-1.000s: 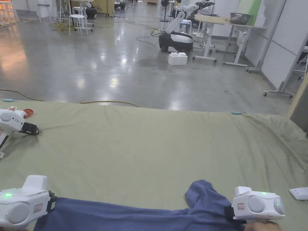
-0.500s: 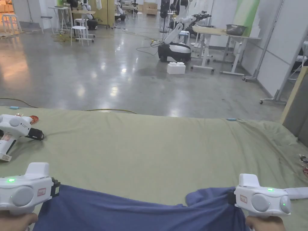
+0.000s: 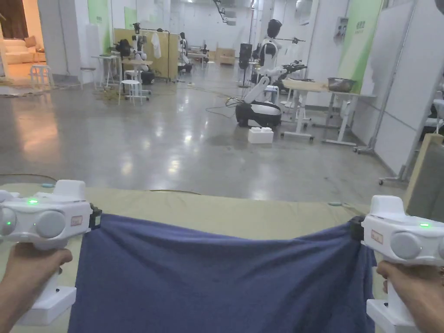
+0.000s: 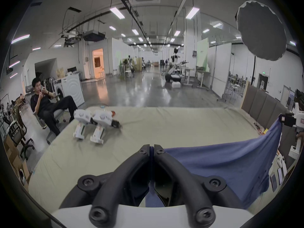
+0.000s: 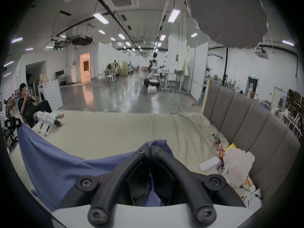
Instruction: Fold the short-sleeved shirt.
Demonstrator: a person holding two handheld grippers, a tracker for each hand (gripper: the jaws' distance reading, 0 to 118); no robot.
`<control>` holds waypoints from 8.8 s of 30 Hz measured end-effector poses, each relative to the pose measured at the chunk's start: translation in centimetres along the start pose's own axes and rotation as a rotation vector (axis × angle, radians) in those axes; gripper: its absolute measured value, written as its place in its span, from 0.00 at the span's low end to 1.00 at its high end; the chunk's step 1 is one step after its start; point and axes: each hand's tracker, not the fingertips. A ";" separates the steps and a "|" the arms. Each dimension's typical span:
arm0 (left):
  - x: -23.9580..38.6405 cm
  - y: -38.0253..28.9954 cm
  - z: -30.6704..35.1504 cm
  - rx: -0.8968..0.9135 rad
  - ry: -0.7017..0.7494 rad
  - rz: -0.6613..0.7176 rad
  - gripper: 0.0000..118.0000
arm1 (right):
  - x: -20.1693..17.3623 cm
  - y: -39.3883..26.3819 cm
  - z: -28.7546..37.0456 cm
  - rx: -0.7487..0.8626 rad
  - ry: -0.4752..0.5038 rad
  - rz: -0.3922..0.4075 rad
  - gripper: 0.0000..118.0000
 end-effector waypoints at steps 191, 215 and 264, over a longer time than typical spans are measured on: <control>-0.9 -32.5 14.6 -0.573 -0.012 0.079 0.02 | 1.9 -30.6 21.3 -0.537 -0.034 0.011 0.60; -1.5 -31.8 14.7 -0.520 -0.030 0.129 0.02 | -1.1 -31.4 18.5 -0.663 0.071 0.101 0.06; 4.5 -19.8 5.6 0.044 -0.004 0.026 0.41 | -7.1 -18.9 8.5 0.085 0.006 -0.052 0.61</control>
